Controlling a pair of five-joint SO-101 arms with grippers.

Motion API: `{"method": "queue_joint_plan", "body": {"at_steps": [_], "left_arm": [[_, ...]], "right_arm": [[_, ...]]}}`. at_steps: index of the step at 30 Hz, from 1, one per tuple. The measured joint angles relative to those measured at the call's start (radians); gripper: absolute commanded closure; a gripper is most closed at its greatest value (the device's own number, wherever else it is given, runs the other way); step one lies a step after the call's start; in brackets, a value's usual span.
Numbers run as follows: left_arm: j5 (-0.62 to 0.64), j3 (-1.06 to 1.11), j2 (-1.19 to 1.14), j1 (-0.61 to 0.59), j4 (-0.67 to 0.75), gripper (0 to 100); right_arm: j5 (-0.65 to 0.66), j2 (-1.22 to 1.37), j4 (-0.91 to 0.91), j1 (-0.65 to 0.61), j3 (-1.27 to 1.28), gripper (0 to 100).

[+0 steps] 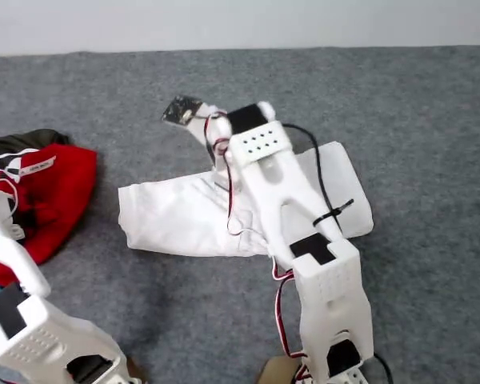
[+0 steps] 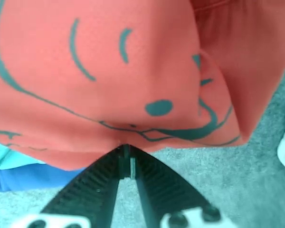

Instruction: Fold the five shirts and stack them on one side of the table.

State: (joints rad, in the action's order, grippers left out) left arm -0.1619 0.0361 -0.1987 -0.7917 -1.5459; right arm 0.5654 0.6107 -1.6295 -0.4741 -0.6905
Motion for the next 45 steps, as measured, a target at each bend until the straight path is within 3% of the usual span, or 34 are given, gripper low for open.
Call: {"method": "queue_joint_plan", "body": {"at_steps": [5, 13, 16, 19, 24, 45], "left_arm": [[0.0, -0.008, 0.028, 0.035, -0.074, 100], [0.0, -0.014, 0.351, 0.206, -0.126, 100], [0.0, -0.014, 0.414, 0.249, -0.157, 100], [0.0, -0.014, 0.431, 0.25, -0.175, 100], [-0.011, -0.014, 0.476, 0.203, -0.18, 100], [-0.064, -0.014, 0.531, 0.198, -0.18, 100]], "right_arm": [[-0.061, 0.0, -0.12, 0.094, -0.038, 82.6], [-0.183, -0.018, -0.123, 0.265, -0.038, 81.9], [-0.23, -0.017, -0.123, 0.311, -0.038, 74.8], [-0.281, -0.017, -0.123, 0.354, -0.038, 69.2], [-0.342, 0.061, -0.117, 0.413, -0.038, 69.0], [-0.353, 0.236, 0.094, 0.494, -0.038, 69.0]]}}
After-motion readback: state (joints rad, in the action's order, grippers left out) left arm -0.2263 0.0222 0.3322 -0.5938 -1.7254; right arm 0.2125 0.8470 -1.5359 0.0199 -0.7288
